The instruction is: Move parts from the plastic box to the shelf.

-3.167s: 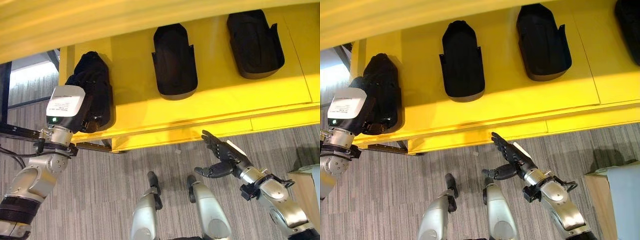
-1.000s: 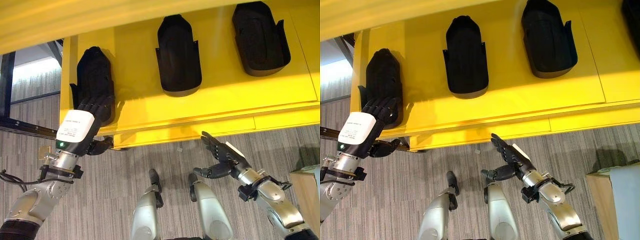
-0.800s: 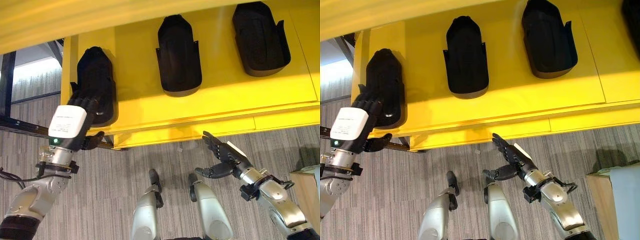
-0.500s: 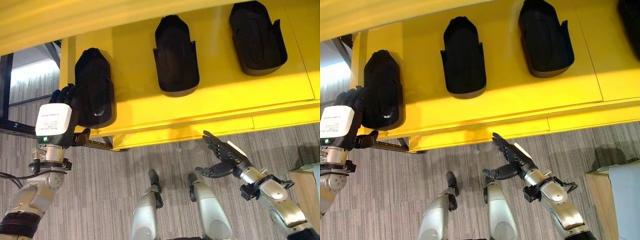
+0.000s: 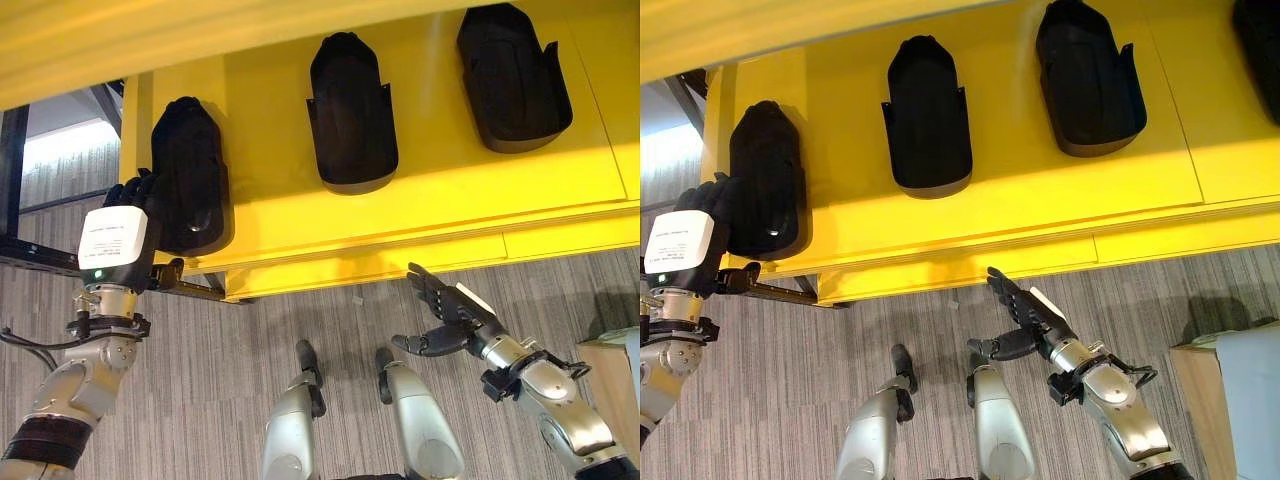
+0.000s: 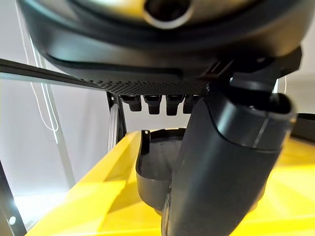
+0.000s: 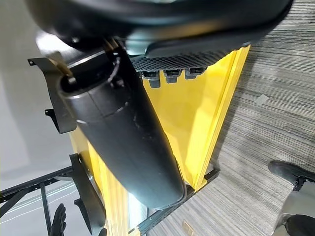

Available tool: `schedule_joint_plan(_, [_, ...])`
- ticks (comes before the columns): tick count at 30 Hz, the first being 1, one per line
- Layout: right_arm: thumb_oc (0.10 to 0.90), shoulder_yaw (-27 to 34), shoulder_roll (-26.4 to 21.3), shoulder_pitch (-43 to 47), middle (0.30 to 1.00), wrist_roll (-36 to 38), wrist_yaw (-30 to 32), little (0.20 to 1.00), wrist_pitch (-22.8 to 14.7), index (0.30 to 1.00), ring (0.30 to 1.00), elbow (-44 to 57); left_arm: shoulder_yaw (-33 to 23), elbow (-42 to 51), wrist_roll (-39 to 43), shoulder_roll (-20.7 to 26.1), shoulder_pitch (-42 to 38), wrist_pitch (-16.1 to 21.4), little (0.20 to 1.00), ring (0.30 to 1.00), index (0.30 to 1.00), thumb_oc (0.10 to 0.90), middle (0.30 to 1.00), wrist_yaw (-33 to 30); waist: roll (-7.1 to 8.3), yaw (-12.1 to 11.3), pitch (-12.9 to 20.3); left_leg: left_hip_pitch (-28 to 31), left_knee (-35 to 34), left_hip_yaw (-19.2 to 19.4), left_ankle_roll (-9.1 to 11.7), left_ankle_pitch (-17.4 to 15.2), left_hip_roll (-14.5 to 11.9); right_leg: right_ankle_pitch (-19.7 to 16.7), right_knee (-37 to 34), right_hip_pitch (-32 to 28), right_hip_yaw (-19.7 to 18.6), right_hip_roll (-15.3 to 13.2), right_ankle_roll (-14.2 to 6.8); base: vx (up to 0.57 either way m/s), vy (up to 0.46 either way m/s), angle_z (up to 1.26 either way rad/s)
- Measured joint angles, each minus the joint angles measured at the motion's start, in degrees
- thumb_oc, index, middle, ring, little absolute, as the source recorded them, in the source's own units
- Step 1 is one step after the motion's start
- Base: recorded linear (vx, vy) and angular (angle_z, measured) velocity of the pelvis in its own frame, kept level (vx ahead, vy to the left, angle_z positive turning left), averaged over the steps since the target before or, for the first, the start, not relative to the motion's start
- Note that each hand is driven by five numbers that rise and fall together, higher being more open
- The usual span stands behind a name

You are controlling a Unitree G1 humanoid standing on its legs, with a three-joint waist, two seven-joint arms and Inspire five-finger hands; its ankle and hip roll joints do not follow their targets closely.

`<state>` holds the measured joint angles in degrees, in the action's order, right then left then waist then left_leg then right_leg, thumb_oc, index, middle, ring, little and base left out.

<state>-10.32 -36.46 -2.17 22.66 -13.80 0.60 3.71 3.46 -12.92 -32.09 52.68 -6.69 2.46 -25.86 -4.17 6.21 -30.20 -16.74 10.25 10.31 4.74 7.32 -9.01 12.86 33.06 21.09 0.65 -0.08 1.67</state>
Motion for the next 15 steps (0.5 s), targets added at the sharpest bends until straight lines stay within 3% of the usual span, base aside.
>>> schedule_joint_plan(9, [0.900, 0.1, 0.0, 0.4, 1.000, 0.0, -0.7, 1.000, 0.0, 1.000, 1.000, 0.0, 1.6, 0.2, -0.2, 0.0, -1.9, -0.1, 1.000, 1.000, 1.000, 0.900, 1.000, 1.6, 0.32, 0.3, 0.0, 0.0, 0.1, 0.4, -0.2, -0.2, 0.0, 0.0, 0.0, 0.1, -0.2, 0.0, -0.1, 0.00, 0.000, 0.00])
schedule_joint_plan(15, [0.900, 0.2, 0.0, 0.3, 1.000, 0.0, -0.8, 1.000, 0.1, 1.000, 1.000, 0.0, 2.0, 0.0, -0.1, 0.0, -1.9, -2.8, 1.000, 1.000, 1.000, 0.900, 1.000, 1.6, 0.36, 1.0, 0.0, 0.0, 0.2, 0.4, -0.2, -0.2, 0.0, 0.0, 0.1, 0.1, -0.2, -0.1, -0.1, 0.00, 0.000, 0.00])
